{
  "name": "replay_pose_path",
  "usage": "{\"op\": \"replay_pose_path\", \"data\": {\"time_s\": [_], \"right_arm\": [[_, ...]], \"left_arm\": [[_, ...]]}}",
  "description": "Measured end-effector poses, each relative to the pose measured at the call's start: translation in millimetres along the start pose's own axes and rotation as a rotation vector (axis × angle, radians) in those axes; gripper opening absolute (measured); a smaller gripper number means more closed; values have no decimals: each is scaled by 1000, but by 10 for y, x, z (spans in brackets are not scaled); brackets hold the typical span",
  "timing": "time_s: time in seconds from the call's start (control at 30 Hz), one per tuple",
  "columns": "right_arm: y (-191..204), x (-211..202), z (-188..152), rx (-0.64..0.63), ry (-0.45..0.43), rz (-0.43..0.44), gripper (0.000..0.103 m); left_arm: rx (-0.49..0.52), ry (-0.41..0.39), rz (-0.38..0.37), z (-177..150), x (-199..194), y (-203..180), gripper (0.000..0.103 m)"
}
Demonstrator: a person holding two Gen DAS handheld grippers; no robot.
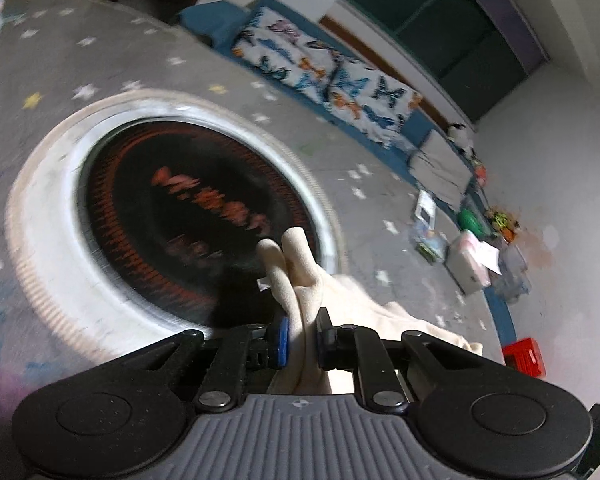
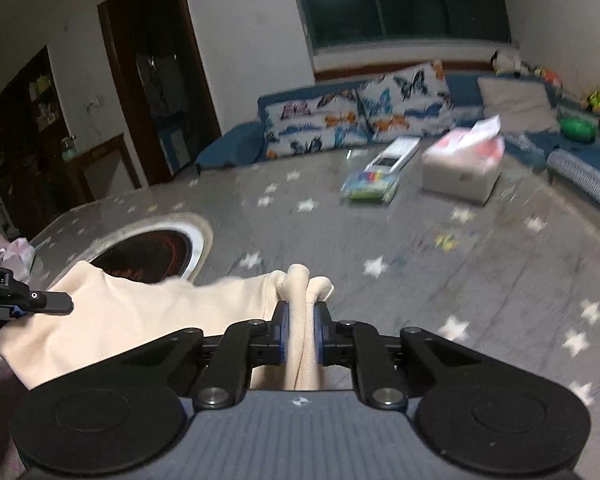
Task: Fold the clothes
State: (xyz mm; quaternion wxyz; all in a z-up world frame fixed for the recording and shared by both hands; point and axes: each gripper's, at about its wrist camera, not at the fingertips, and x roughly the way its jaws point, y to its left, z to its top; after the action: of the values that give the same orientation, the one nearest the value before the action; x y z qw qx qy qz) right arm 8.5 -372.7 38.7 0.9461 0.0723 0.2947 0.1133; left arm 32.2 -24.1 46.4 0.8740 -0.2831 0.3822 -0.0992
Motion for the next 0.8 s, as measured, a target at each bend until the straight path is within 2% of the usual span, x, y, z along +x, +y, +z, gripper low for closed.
{"op": "replay_pose_path", "data": {"time_s": [0.2,0.5,0.67,0.8], "right_arm": [[-246,-276,199,-17,-66,-94,11],[-877,-615,448,-16,-132,-290,11],[-1271,-676,501,8,-131,-389,11],[-1563,-525,374,49,-59,-439,11]], "left_arm": [[116,16,-51,24,268,-532,13],[231,56,-162,-52,828,-1400,13],[284,89,-205,-187,1118,-1767,13],[326,165,-177,-365,1409,-1877,14]]}}
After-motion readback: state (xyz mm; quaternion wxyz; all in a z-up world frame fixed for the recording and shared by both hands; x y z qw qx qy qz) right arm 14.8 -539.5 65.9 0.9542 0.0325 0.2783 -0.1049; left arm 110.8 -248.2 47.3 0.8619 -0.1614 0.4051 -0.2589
